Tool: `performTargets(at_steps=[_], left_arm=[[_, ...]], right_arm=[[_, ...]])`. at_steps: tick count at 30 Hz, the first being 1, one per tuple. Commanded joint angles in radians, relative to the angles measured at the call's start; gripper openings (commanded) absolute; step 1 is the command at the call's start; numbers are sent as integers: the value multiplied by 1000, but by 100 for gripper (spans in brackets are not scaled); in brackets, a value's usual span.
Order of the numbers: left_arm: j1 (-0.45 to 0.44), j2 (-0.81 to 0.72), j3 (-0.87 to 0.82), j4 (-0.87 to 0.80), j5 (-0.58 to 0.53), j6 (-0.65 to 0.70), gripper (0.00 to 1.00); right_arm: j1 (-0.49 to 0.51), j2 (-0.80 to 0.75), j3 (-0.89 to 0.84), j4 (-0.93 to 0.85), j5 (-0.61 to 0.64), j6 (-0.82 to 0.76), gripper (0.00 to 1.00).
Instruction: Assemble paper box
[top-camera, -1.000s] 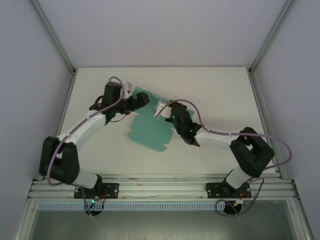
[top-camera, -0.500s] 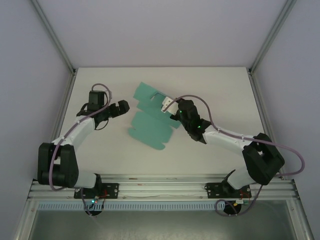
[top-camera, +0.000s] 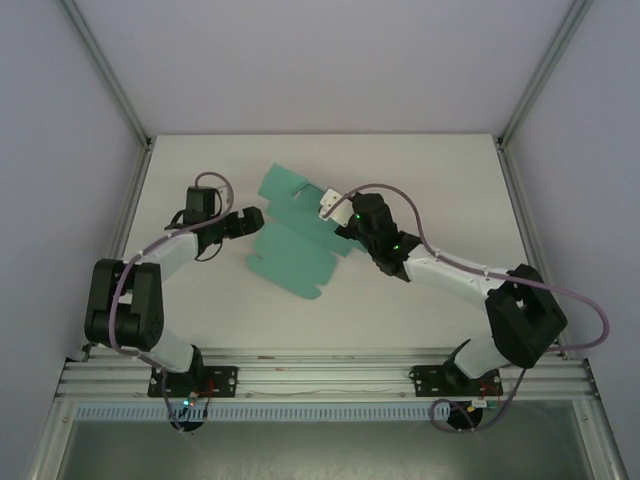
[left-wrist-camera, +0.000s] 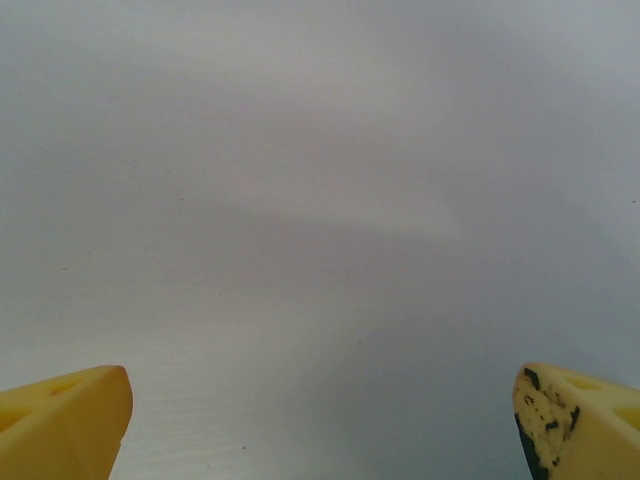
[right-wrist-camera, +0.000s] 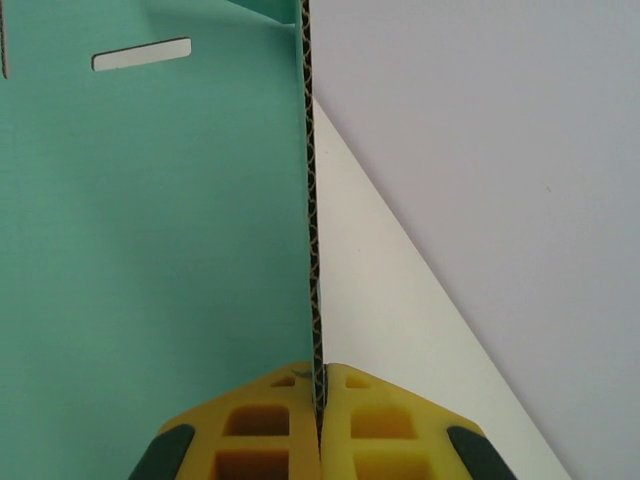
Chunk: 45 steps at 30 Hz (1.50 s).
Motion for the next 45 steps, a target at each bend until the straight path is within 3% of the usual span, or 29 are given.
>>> performTargets(at_steps=[1, 4, 7, 12, 20, 23, 35, 41, 45], left_arm=[[-6, 16, 26, 86, 60, 12, 97], [-6, 10, 19, 125, 73, 13, 95], [-5, -6, 19, 92, -40, 21, 95], [52, 10, 38, 68, -65, 3, 96], [64, 67, 56, 189, 304, 7, 93], [59, 57, 20, 212, 380, 34, 94], [16, 2, -102, 462, 572, -44, 87], [-41, -19, -112, 459, 579, -23, 85], [-47, -8, -108, 445, 543, -28, 79]], right_arm=[[-4, 22, 38, -15, -24, 26, 0], [-3, 24, 43, -12, -22, 25, 0], [-3, 12, 48, -13, -24, 34, 0], [-4, -5, 58, -71, -30, 20, 0], [-3, 22, 61, -30, -15, 30, 0], [-3, 32, 71, -19, -15, 42, 0], [4, 63, 75, 50, 62, 140, 0], [22, 92, 80, 60, 169, 143, 0], [28, 68, 65, 64, 118, 162, 0]])
